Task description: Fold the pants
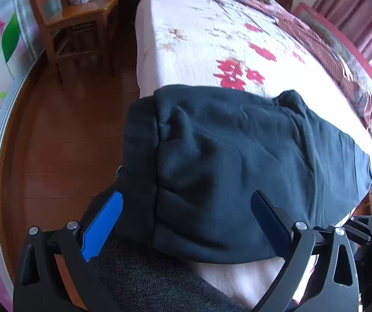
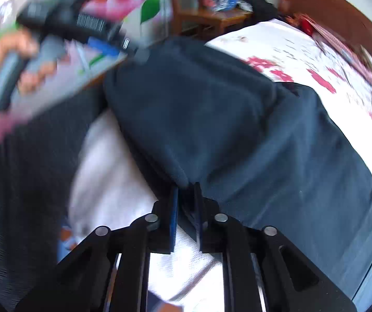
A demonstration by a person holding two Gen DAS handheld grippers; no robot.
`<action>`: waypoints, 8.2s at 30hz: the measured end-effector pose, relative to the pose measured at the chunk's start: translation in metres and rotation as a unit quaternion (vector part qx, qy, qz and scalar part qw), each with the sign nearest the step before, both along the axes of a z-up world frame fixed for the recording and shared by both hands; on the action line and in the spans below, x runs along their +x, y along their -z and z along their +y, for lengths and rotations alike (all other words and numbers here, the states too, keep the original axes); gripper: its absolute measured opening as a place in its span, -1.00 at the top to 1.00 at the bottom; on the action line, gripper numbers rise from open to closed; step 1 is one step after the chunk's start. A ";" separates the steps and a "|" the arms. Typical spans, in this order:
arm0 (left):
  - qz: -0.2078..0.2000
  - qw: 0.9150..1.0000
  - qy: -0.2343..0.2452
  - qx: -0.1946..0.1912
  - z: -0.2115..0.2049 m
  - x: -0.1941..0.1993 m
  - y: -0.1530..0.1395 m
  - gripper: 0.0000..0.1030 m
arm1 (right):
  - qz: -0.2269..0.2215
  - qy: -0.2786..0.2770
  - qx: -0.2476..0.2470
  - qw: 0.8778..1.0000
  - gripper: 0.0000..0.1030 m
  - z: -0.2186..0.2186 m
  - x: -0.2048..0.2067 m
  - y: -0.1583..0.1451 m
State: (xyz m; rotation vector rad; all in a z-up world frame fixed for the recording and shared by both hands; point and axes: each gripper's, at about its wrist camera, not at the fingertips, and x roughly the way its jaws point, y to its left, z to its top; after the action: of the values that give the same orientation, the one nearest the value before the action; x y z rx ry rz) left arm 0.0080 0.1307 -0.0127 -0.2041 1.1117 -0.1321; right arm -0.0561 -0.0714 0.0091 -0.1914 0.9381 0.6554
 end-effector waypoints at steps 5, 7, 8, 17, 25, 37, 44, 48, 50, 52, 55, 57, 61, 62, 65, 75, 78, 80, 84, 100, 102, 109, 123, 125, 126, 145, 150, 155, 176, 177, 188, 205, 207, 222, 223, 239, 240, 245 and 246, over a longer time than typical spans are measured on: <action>-0.022 0.998 0.047 -0.046 -0.042 0.011 -0.004 -0.92 | 0.048 0.116 0.171 0.977 0.68 -0.041 0.030 -0.002; -0.029 0.996 0.077 -0.033 -0.067 0.017 0.000 -0.96 | 0.073 0.111 0.113 0.985 0.68 -0.024 0.036 0.024; -0.023 0.996 0.086 -0.008 -0.079 0.019 0.006 -0.96 | 0.102 0.080 0.063 0.990 0.68 -0.008 0.034 0.044; -0.053 0.993 0.092 0.056 -0.101 0.006 0.001 -0.96 | 0.070 0.412 0.370 0.830 -0.28 -0.244 -0.015 0.011; -0.062 0.984 0.163 -0.032 -0.170 -0.020 -0.033 -0.96 | -0.006 0.701 0.349 0.622 -0.28 -0.471 -0.119 0.039; -0.019 0.977 0.214 0.002 -0.214 -0.033 -0.019 -0.96 | -0.028 0.707 0.364 0.606 -0.20 -0.527 -0.061 0.057; 0.011 0.978 0.207 0.007 -0.212 -0.028 -0.005 -0.96 | -0.047 0.693 0.288 0.659 0.80 -0.534 -0.028 0.037; 0.022 0.976 0.216 0.011 -0.217 -0.027 0.000 -0.96 | -0.101 0.671 0.321 0.661 0.80 -0.535 -0.033 0.019; 0.025 0.975 0.219 0.011 -0.219 -0.028 0.001 -0.96 | -0.052 0.702 0.316 0.637 0.80 -0.546 -0.034 0.046; 0.027 0.975 0.221 0.007 -0.219 -0.028 0.002 -0.96 | -0.016 0.711 0.319 0.627 0.79 -0.549 -0.039 0.070; 0.032 0.976 0.214 0.006 -0.215 -0.027 0.003 -0.96 | -0.044 0.709 0.329 0.623 0.58 -0.544 -0.052 0.066; 0.038 0.977 0.208 0.005 -0.213 -0.024 0.005 -0.96 | -0.054 0.710 0.329 0.621 0.39 -0.541 -0.059 0.059; 0.038 0.977 0.210 0.000 -0.213 -0.024 0.006 -0.96 | -0.027 0.713 0.344 0.611 0.39 -0.546 -0.067 0.073; 0.037 0.976 0.213 0.000 -0.214 -0.025 0.005 -0.96 | -0.024 0.710 0.359 0.605 0.39 -0.546 -0.069 0.078; 0.033 0.976 0.216 0.001 -0.215 -0.026 0.004 -0.96 | -0.017 0.697 0.386 0.605 0.39 -0.546 -0.063 0.087; 0.038 0.981 0.192 -0.008 -0.205 -0.021 0.004 -0.96 | -0.031 0.679 0.276 0.679 0.82 -0.525 -0.032 0.046; 0.023 0.983 0.182 -0.011 -0.198 -0.020 -0.004 -0.96 | -0.070 0.638 0.181 0.745 0.82 -0.491 -0.006 -0.005; 0.015 0.985 0.172 -0.015 -0.191 -0.018 -0.008 -0.96 | -0.098 0.595 0.109 0.790 0.82 -0.455 0.015 -0.038; 0.001 0.991 0.134 -0.028 -0.168 -0.013 -0.017 -0.96 | -0.153 0.469 -0.011 0.870 0.82 -0.352 0.048 -0.079; -0.016 0.999 -0.017 -0.045 -0.041 -0.019 -0.017 -0.96 | -0.186 0.173 -0.252 0.934 0.82 -0.086 0.027 0.020; -0.006 0.998 -0.026 -0.049 -0.036 -0.019 -0.010 -0.96 | -0.205 0.162 -0.244 0.934 0.82 -0.083 0.022 0.002; 0.006 0.998 -0.014 -0.069 -0.045 -0.018 -0.003 -0.96 | -0.129 0.029 -0.324 0.937 0.48 -0.054 0.004 0.045; 0.007 0.997 -0.009 -0.077 -0.053 -0.023 -0.001 -0.96 | -0.043 0.309 -0.130 0.941 0.03 -0.166 0.090 0.010; 0.011 0.997 -0.012 -0.080 -0.051 -0.024 0.001 -0.96 | -0.063 0.247 -0.198 0.947 0.09 -0.132 0.079 0.039; 0.013 0.997 -0.014 -0.081 -0.049 -0.024 0.001 -0.96 | -0.120 0.218 -0.257 0.934 0.09 -0.106 0.062 0.044; 0.030 0.995 -0.033 -0.088 -0.033 -0.027 0.012 -0.96 | -0.058 0.372 -0.023 0.926 0.07 -0.194 0.085 0.000; 0.034 0.994 -0.035 -0.093 -0.033 -0.026 0.014 -0.96 | -0.046 0.413 -0.150 0.897 0.03 -0.191 0.126 0.035; 0.026 0.995 -0.034 -0.088 -0.029 -0.029 0.010 -0.96 | -0.078 0.391 -0.081 0.913 0.03 -0.181 0.121 0.004; 0.053 0.956 -0.042 -0.285 0.095 0.052 0.076 -0.96 | 0.068 0.403 0.053 0.911 0.03 -0.168 0.060 -0.011; 0.061 0.957 -0.024 -0.283 0.090 0.057 0.081 -0.96 | 0.073 0.413 0.056 0.906 0.03 -0.173 0.056 -0.014; 0.159 0.871 -0.032 -0.464 0.095 0.055 0.159 -0.96 | 0.102 0.436 0.074 0.891 0.03 -0.169 0.065 -0.030; 0.107 0.897 -0.063 -0.425 0.090 0.026 0.099 0.53 | 0.090 0.379 0.080 0.917 0.03 -0.131 0.078 -0.039; 0.092 0.899 -0.068 -0.423 0.085 0.026 0.074 0.55 | 0.093 0.388 0.086 0.913 0.03 -0.139 0.073 -0.033; -0.020 0.931 0.186 -0.312 -0.160 0.053 -0.136 0.55 | 0.089 0.489 0.212 0.841 0.03 -0.251 -0.016 0.012; -0.012 0.927 0.205 -0.314 -0.184 0.054 -0.141 0.55 | 0.087 0.498 0.219 0.834 0.03 -0.260 -0.025 0.014; 0.057 0.899 0.400 -0.169 -0.385 -0.013 -0.051 -0.61 | 0.058 0.604 0.263 0.750 0.03 -0.337 -0.101 0.024; 0.032 0.899 0.402 -0.173 -0.359 -0.018 -0.063 -0.69 | 0.052 0.591 0.271 0.758 0.03 -0.331 -0.097 0.019; -0.041 0.943 0.296 -0.146 -0.225 -0.001 -0.082 -0.94 | 0.057 0.523 0.308 0.793 0.03 -0.300 -0.061 0.001; -0.035 0.951 0.270 -0.147 -0.205 0.005 -0.075 -0.94 | 0.065 0.519 0.316 0.791 0.03 -0.295 -0.055 0.003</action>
State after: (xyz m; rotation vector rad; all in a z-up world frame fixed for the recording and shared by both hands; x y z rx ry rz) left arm 0.0127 -0.0740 0.0620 -0.1536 1.0517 -0.7927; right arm -0.1113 -0.3669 0.0064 0.9423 0.7535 -0.0921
